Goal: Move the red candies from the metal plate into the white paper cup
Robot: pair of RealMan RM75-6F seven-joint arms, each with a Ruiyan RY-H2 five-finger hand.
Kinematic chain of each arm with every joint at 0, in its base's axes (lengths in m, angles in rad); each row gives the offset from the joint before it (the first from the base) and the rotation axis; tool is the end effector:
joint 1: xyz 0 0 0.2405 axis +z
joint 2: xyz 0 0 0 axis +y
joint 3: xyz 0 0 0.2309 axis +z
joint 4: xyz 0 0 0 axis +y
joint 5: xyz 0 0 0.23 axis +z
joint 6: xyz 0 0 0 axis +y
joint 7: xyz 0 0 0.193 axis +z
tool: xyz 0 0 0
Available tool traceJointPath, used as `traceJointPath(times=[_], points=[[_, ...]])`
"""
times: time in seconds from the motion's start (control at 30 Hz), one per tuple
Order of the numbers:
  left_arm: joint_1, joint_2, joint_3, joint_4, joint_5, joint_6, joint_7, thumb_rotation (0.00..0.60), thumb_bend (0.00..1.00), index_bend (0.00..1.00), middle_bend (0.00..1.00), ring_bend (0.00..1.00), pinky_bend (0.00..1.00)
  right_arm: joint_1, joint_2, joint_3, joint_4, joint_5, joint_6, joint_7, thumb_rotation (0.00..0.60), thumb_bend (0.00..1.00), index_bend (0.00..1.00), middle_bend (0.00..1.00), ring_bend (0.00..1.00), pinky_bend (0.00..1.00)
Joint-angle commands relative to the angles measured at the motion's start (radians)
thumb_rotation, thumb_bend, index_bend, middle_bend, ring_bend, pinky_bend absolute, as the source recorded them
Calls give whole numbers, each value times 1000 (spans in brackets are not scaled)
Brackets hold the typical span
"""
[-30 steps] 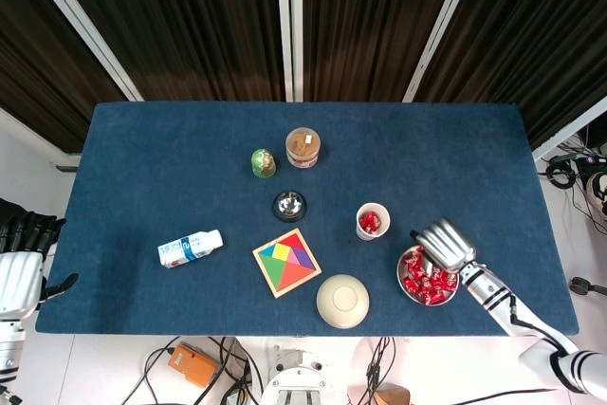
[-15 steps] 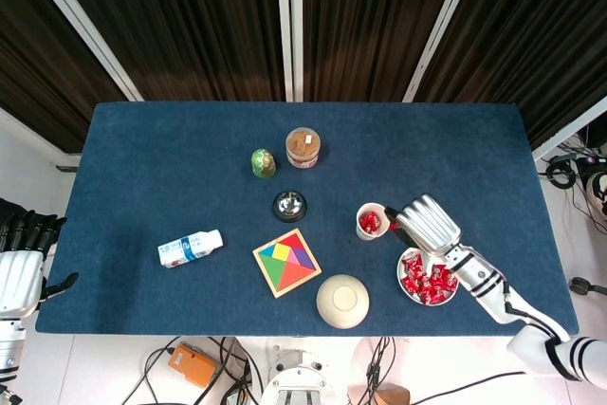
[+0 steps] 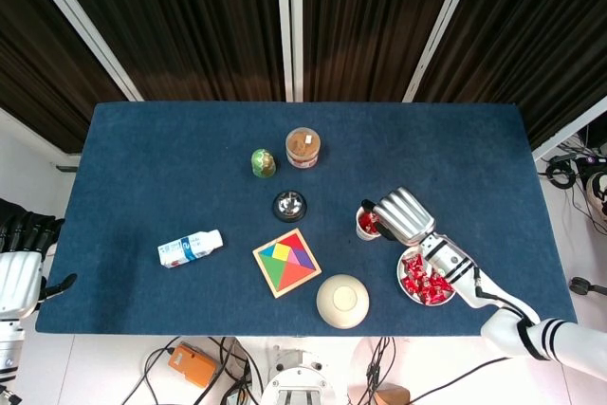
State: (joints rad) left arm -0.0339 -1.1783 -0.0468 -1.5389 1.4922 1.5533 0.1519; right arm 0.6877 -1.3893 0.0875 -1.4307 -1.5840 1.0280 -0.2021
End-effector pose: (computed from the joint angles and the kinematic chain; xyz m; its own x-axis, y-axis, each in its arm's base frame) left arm -0.3126 0.2138 0.1309 0.5424 -0.0353 0.8394 0.8397 0.0550 -0.5403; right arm -0.1296 -0.3565 -0.0159 0.6364 -0.0354 0.7705 -0.6172 -0.6226 0.4811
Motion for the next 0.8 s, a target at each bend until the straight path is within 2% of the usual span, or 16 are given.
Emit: traceJointPath(times=[0.03,0.13,0.23,0.37,0.47,0.57,0.8], points=[[-2,-1,0,1,1,-2,0,600,0,171,154,39,0,-1,-1,-4,2,2,0,-3,600,519,427,931,1000,1000],[-3,-2,-1,2,1,-2,-1,600,0,171,154,38,0,-12,10,-9,-8,-10,32,6,600,500,387,931,1000,1000],[-2,-1,0,4,1,-2,-4,600,0,171,153,38,0,-45,47,-28,-24,-49,102,35,600,489,396,931,1000,1000],[-1,-3,-1,8,-2,-2,-10,600,0,171,154,38,0,-103,115,-97,-39,-99,155,47,600,472,458,931,1000,1000],[-3,-6,-1,10,3,-1,-12,600,0,171,154,38,0,-140,144,-153,-37,-112,148,35,600,458,474,931,1000,1000],[-5,-9,1,11,9,-2,-12,600,0,171,154,38,0,-164,145,-186,-15,-104,125,22,600,442,486,931,1000,1000],[-1,-9,3,9,15,9,-11,600,0,171,154,38,0,-177,98,-198,56,-89,86,27,600,442,507,931,1000,1000]])
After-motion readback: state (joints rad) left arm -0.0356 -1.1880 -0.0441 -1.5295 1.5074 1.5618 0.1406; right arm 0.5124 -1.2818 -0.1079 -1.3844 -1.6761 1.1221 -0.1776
